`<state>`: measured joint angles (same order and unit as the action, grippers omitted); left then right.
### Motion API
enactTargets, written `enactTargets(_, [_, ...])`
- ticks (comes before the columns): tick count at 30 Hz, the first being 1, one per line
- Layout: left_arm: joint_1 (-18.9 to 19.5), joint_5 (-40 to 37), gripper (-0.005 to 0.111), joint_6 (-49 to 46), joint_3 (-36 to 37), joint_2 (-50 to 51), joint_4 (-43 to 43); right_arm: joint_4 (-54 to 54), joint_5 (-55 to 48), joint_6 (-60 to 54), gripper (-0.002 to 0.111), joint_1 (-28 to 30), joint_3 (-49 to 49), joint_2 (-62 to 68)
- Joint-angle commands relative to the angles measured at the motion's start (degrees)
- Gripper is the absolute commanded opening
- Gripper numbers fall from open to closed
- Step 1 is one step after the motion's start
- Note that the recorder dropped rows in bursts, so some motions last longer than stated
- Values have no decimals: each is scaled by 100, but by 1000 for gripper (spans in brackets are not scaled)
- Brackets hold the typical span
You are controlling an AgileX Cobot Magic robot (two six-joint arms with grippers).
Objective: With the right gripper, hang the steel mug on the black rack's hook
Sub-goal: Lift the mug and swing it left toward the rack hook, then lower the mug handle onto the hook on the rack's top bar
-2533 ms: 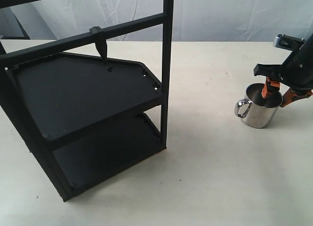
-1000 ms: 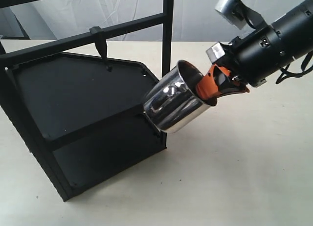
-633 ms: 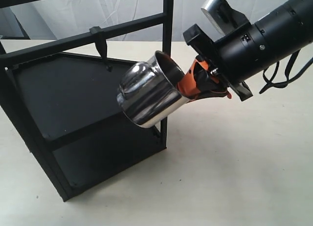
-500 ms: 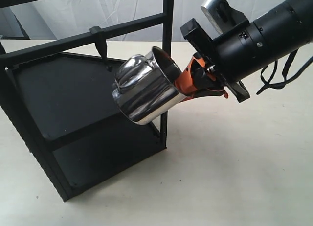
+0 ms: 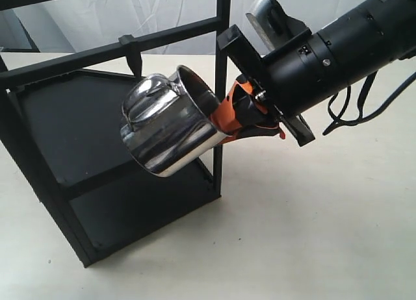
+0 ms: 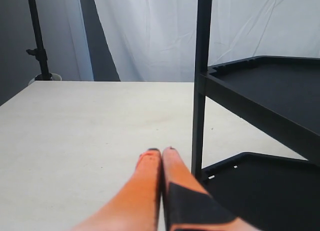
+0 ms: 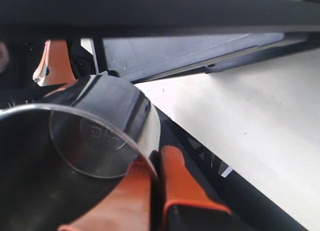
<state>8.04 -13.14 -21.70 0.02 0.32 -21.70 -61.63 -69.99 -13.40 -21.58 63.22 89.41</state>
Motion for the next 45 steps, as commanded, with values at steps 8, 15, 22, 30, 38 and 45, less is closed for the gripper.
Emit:
enactTargets(8, [-22,102,2,12,-2,-32,-180,-858,2,558,-1,-19,-19,78])
enactTargets(15, [-22,113,2,12,-2,-32,-220,-846,2,1005,-1,-19,-19,78])
enactTargets(22, [-22,113,2,12,-2,-32,-220,-799,2,1780,-1,-19,-19,-28])
enactTargets(30, [-22,123,2,12,-2,-32,-229,-442,2,2026,-1,-19,-19,-189])
enactTargets(38, [-22,134,2,12,-2,-32,-246,-292,2,2179,-1,-19,-19,-189])
enactTargets(45, [-22,134,2,12,-2,-32,-246,-301,2,2466,-1,-19,-19,-178])
